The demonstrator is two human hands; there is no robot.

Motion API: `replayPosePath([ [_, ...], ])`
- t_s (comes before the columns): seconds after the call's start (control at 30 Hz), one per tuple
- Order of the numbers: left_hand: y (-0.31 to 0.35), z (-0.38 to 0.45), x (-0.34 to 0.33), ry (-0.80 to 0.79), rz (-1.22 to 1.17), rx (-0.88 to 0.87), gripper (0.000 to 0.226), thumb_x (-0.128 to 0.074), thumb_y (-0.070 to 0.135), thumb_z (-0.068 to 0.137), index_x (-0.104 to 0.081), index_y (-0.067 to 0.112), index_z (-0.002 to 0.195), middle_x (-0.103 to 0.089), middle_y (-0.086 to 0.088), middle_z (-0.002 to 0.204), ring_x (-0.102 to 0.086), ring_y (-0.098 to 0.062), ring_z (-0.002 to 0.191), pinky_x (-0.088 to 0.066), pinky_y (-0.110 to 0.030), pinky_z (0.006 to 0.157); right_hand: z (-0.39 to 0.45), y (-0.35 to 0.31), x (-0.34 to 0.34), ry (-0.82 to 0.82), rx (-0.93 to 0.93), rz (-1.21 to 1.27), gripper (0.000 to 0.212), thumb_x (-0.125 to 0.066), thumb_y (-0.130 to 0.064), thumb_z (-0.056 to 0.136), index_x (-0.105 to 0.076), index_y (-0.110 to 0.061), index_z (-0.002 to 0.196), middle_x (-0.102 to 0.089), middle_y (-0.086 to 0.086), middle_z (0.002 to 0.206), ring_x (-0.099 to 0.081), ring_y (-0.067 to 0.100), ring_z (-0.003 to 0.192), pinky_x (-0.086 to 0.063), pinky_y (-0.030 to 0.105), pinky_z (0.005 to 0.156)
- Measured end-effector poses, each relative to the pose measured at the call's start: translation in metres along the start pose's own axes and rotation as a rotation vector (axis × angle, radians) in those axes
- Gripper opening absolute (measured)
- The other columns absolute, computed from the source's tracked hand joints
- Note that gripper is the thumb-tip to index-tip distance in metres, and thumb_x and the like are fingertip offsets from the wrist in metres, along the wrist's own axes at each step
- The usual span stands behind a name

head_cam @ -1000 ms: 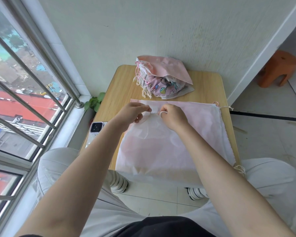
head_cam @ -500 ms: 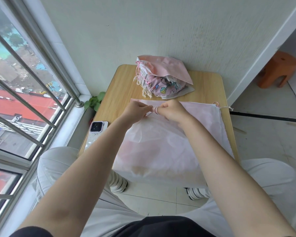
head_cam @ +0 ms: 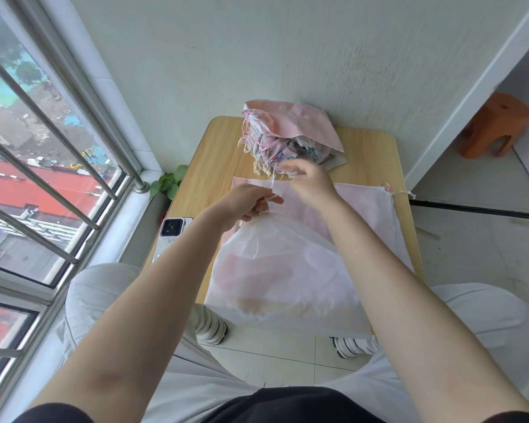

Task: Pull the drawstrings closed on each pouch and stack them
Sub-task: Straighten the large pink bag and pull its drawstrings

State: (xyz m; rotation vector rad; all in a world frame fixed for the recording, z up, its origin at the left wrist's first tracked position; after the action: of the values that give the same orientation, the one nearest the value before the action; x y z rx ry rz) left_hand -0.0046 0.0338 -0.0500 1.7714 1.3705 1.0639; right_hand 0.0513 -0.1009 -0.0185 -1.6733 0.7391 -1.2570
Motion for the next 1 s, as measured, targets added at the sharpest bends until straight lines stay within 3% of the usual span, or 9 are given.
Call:
replayPosePath([
  [0.13, -0.001, 0.000, -0.002, -0.047, -0.145, 0.066, 0.034, -0.041, 0.018, 0.095, -0.063, 0.015, 0.069, -0.039, 0.000, 0.057, -0.022, -0.012, 0.047, -0.010, -0.029, 0.052, -0.010, 0.011, -0.021, -0.124, -0.007, 0.041, 0.017, -0.075, -0.011, 0.079, -0.073, -0.016, 0.095, -0.074, 0.001, 0.094, -0.069, 0.013, 0.090, -0.051, 0.021, 0.083],
  [0.2, -0.003, 0.001, -0.002, -0.047, -0.181, 0.084, 0.022, -0.040, 0.017, 0.094, -0.052, 0.013, 0.076, -0.042, 0.000, 0.056, -0.023, -0.013, 0.046, -0.011, -0.027, 0.050, -0.012, 0.008, -0.023, -0.098, 0.053, 0.008, 0.015, -0.079, -0.015, 0.078, -0.073, -0.012, 0.092, -0.074, -0.001, 0.087, -0.069, 0.011, 0.085, -0.051, 0.021, 0.082],
  [0.3, -0.006, 0.002, 0.002, -0.037, -0.169, 0.044, 0.026, -0.045, 0.017, 0.098, -0.063, 0.009, 0.081, -0.047, 0.000, 0.058, -0.027, -0.012, 0.047, -0.015, -0.026, 0.050, -0.011, 0.006, -0.013, -0.018, 0.095, -0.095, 0.007, -0.077, -0.010, 0.079, -0.071, -0.012, 0.083, -0.069, -0.002, 0.076, -0.063, 0.008, 0.070, -0.049, 0.022, 0.073],
  [0.4, -0.008, 0.002, 0.013, 0.031, -0.109, -0.027, 0.022, -0.050, 0.017, 0.100, -0.069, 0.009, 0.093, -0.055, 0.001, 0.066, -0.036, -0.010, 0.049, -0.023, -0.020, 0.047, -0.007, 0.017, -0.002, -0.048, 0.028, -0.188, 0.011, -0.064, -0.007, 0.086, -0.062, -0.016, 0.081, -0.067, 0.001, 0.074, -0.066, 0.017, 0.072, -0.054, 0.033, 0.077],
  [0.5, -0.006, 0.003, 0.017, 0.091, -0.028, -0.083, 0.019, -0.047, 0.012, 0.101, -0.065, 0.014, 0.097, -0.058, -0.001, 0.070, -0.040, -0.008, 0.047, -0.027, -0.018, 0.045, -0.009, 0.023, 0.000, -0.154, -0.063, -0.210, 0.006, -0.059, -0.011, 0.088, -0.058, -0.016, 0.088, -0.070, 0.004, 0.087, -0.068, 0.021, 0.088, -0.053, 0.039, 0.086],
  [0.6, 0.001, 0.001, 0.009, 0.097, 0.015, -0.138, 0.004, -0.053, 0.014, 0.099, -0.055, 0.014, 0.103, -0.060, 0.000, 0.068, -0.038, -0.011, 0.051, -0.027, -0.017, 0.043, -0.017, 0.014, -0.008, -0.207, -0.101, -0.011, 0.021, -0.066, -0.015, 0.086, -0.054, -0.014, 0.104, -0.071, 0.002, 0.105, -0.063, 0.011, 0.087, -0.047, 0.024, 0.076],
  [0.67, 0.005, -0.001, 0.005, 0.105, 0.022, -0.158, 0.016, -0.059, 0.017, 0.097, -0.048, 0.012, 0.107, -0.060, 0.006, 0.060, -0.038, -0.009, 0.049, -0.028, -0.017, 0.043, -0.022, 0.005, -0.016, -0.229, -0.082, 0.072, 0.032, -0.071, -0.012, 0.085, -0.051, -0.009, 0.110, -0.072, 0.003, 0.105, -0.062, 0.009, 0.086, -0.046, 0.020, 0.076],
  [0.87, 0.009, -0.005, 0.012, 0.197, 0.071, -0.194, 0.021, -0.065, 0.019, 0.093, -0.048, 0.010, 0.099, -0.064, 0.001, 0.064, -0.046, -0.008, 0.052, -0.034, -0.011, 0.043, -0.015, 0.003, -0.021, -0.151, -0.036, 0.007, 0.026, -0.075, -0.004, 0.074, -0.055, -0.014, 0.087, -0.075, 0.009, 0.083, -0.071, 0.026, 0.089, -0.053, 0.043, 0.088],
  [1.0, 0.008, -0.006, 0.018, 0.237, 0.092, -0.153, 0.025, -0.072, 0.030, 0.087, -0.064, 0.007, 0.082, -0.074, -0.005, 0.076, -0.052, -0.009, 0.055, -0.035, -0.014, 0.044, -0.014, 0.003, -0.017, -0.062, 0.001, -0.083, 0.023, -0.077, -0.008, 0.073, -0.056, -0.016, 0.079, -0.075, 0.005, 0.077, -0.071, 0.018, 0.081, -0.054, 0.034, 0.078],
])
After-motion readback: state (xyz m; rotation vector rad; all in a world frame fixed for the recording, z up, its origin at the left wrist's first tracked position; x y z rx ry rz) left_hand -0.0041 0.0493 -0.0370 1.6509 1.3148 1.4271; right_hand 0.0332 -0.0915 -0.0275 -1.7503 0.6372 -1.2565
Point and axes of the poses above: each hand's wrist, its own z-axis towards the middle knuckle, its own x-axis out of the back of the hand, y = z × x, the point moved 7 cm from there along z, towards the middle knuckle
